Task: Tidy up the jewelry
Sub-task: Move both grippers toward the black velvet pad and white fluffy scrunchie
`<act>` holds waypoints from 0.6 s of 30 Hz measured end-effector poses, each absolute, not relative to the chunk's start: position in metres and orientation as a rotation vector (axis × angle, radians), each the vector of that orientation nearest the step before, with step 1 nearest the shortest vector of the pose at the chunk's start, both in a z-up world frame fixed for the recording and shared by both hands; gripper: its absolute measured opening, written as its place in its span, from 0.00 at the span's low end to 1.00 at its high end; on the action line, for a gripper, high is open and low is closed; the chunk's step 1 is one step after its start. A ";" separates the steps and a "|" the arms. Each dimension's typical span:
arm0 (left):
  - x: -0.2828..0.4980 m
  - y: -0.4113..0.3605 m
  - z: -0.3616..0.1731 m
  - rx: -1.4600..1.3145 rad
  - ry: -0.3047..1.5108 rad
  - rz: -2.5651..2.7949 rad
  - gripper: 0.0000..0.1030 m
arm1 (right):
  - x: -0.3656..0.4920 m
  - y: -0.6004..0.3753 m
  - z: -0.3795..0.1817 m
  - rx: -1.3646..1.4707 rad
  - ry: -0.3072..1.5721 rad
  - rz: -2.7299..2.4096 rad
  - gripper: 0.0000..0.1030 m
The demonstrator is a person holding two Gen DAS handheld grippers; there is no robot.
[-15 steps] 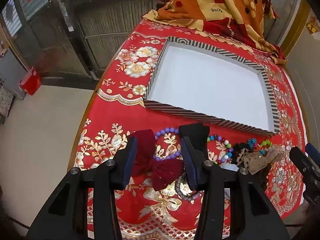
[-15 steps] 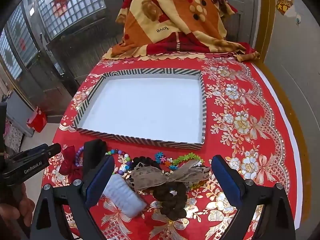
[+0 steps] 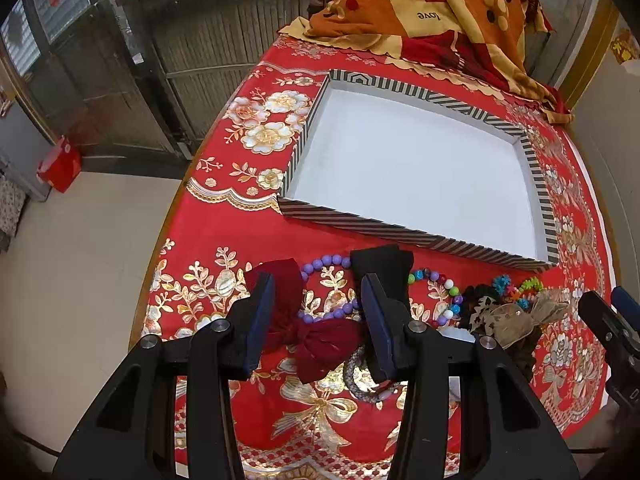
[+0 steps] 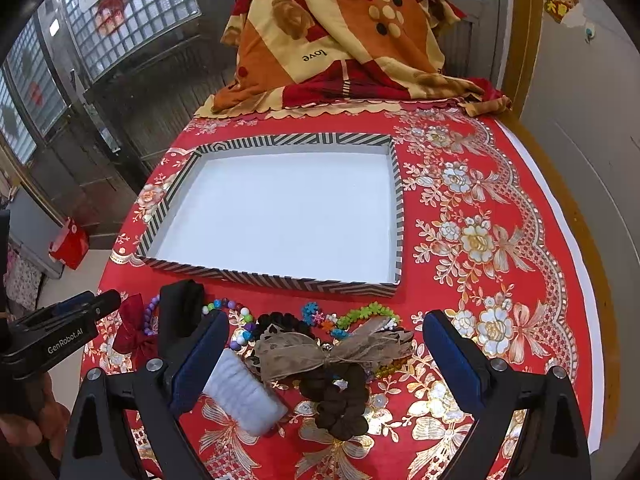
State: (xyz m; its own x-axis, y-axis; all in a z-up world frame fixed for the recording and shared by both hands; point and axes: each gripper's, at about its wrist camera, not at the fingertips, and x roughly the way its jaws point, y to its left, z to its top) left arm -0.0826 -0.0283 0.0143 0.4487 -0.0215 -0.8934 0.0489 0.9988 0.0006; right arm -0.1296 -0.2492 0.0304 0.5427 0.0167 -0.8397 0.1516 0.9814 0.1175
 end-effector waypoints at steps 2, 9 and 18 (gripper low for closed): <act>-0.083 -0.029 0.014 0.028 1.107 -0.044 0.43 | -0.129 -0.249 0.030 0.189 1.000 -0.081 0.94; -0.084 -0.030 0.013 0.029 1.113 -0.048 0.43 | -0.132 -0.248 0.026 0.188 0.991 -0.086 0.93; -0.084 -0.030 0.013 0.032 1.114 -0.050 0.43 | -0.133 -0.251 0.025 0.196 1.010 -0.092 0.93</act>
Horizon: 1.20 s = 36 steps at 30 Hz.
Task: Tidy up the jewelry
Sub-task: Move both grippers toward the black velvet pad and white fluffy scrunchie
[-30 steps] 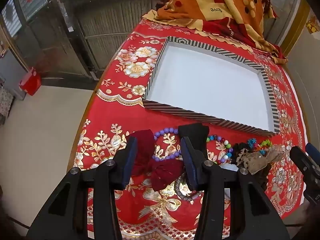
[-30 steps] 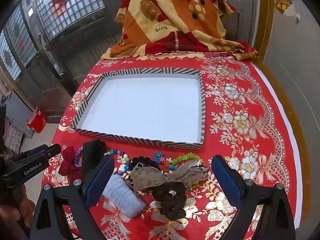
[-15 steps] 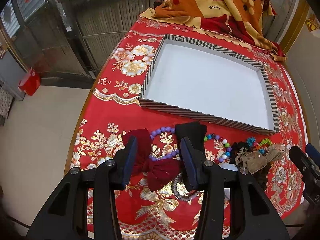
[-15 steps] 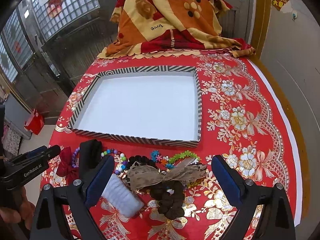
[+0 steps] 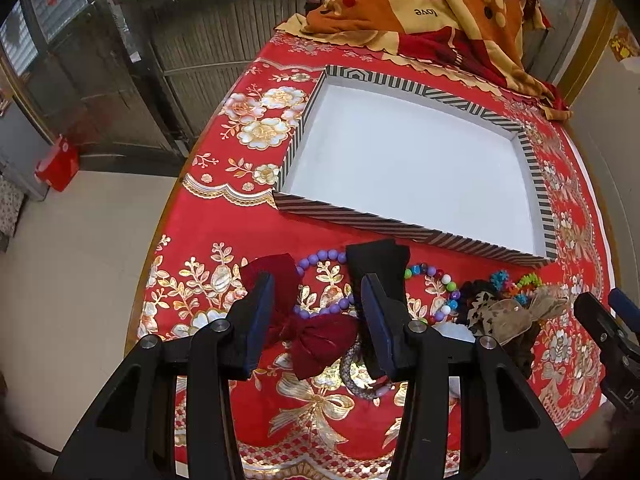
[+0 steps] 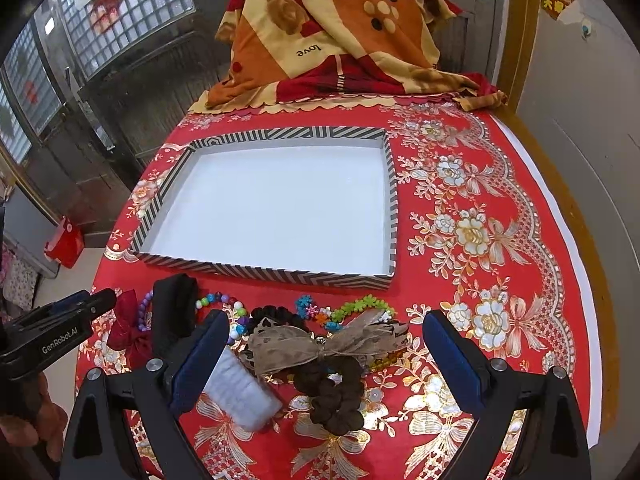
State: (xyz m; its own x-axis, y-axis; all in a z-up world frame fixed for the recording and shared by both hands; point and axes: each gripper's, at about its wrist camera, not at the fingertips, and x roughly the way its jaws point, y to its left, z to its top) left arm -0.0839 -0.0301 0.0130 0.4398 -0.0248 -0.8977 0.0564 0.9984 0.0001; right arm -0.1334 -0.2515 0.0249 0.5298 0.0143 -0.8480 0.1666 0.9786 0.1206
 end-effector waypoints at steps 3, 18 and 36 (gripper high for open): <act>-0.085 -0.032 0.014 0.032 1.114 -0.051 0.43 | -0.133 -0.251 0.025 0.197 1.022 -0.092 0.93; -0.087 -0.032 0.013 0.028 1.122 -0.059 0.43 | -0.132 -0.247 0.025 0.207 1.022 -0.080 0.94; -0.095 -0.034 0.010 0.031 1.135 -0.065 0.43 | -0.142 -0.248 0.022 0.200 1.036 -0.080 0.93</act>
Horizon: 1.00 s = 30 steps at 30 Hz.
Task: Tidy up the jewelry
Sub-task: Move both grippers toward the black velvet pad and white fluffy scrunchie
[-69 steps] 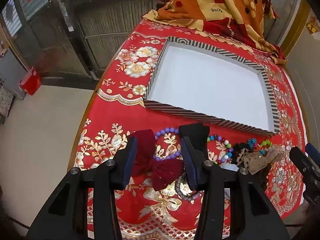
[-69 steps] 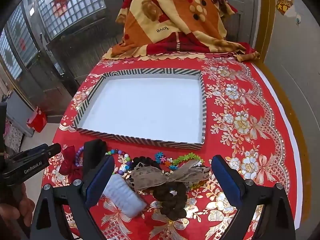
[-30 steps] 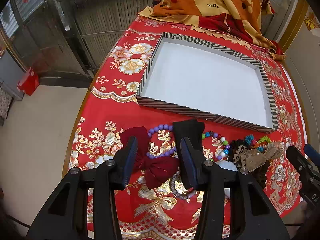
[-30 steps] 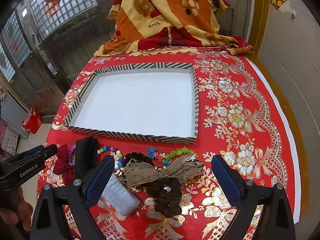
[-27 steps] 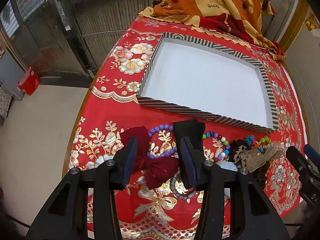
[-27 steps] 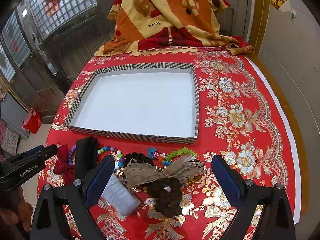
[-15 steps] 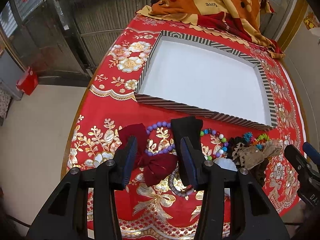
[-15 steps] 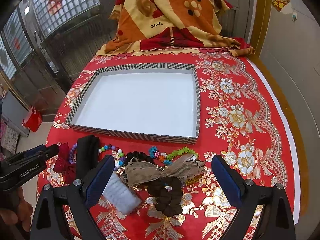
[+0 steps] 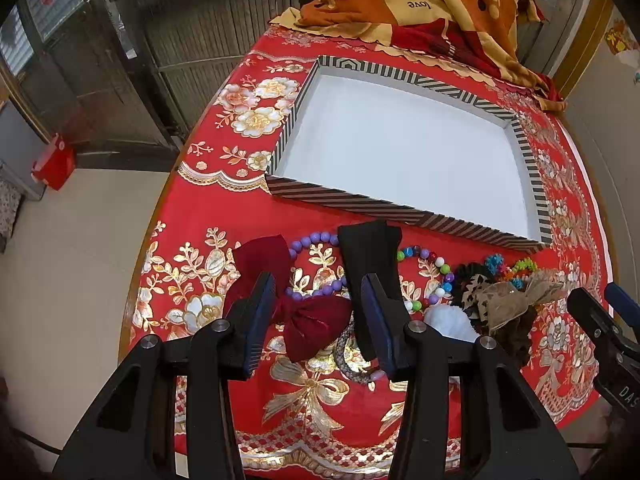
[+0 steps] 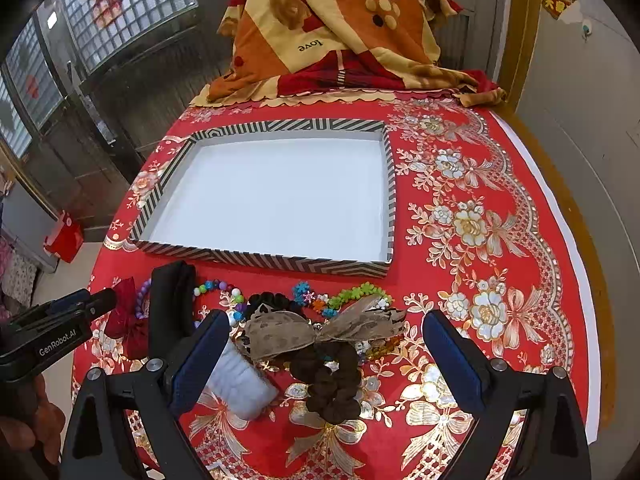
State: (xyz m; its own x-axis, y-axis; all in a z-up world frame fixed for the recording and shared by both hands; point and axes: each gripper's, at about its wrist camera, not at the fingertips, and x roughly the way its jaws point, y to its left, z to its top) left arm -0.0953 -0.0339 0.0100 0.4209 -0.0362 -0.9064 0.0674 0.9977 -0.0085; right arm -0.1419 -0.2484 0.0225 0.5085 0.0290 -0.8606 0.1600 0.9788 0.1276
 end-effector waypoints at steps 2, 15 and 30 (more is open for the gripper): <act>-0.096 -0.033 0.010 0.029 1.135 -0.063 0.43 | -0.142 -0.248 0.022 0.198 1.038 -0.079 0.94; -0.102 -0.031 0.005 0.026 1.151 -0.052 0.43 | -0.145 -0.245 0.016 0.193 1.047 -0.058 0.94; -0.096 0.003 0.008 -0.093 1.183 -0.065 0.43 | -0.151 -0.253 0.013 0.179 1.063 -0.005 0.93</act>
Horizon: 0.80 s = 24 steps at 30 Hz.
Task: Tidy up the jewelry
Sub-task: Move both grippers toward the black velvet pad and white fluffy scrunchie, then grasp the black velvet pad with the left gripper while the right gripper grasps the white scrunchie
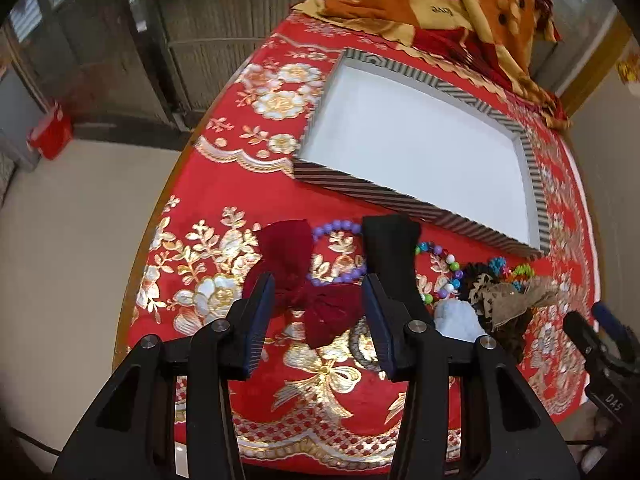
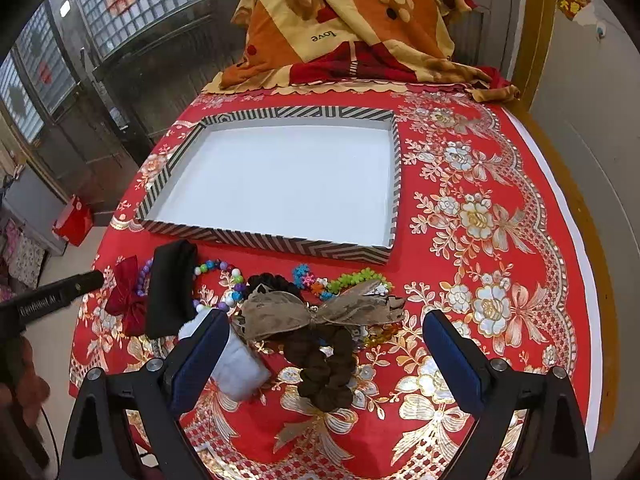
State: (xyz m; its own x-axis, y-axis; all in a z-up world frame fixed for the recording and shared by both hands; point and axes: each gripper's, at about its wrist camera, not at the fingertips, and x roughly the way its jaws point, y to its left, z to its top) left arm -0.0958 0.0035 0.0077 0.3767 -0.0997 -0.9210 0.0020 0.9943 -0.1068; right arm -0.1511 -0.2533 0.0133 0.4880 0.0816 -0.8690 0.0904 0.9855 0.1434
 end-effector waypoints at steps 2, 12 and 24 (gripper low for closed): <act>-0.095 0.015 0.006 -0.123 1.192 -0.066 0.45 | -0.152 -0.252 0.014 0.162 1.063 0.011 0.93; -0.091 0.022 -0.007 -0.188 1.267 -0.126 0.52 | -0.156 -0.223 0.009 0.102 1.082 0.164 0.93; -0.058 -0.037 -0.032 -0.136 1.355 -0.190 0.52 | -0.163 -0.183 -0.027 0.064 1.156 0.357 0.63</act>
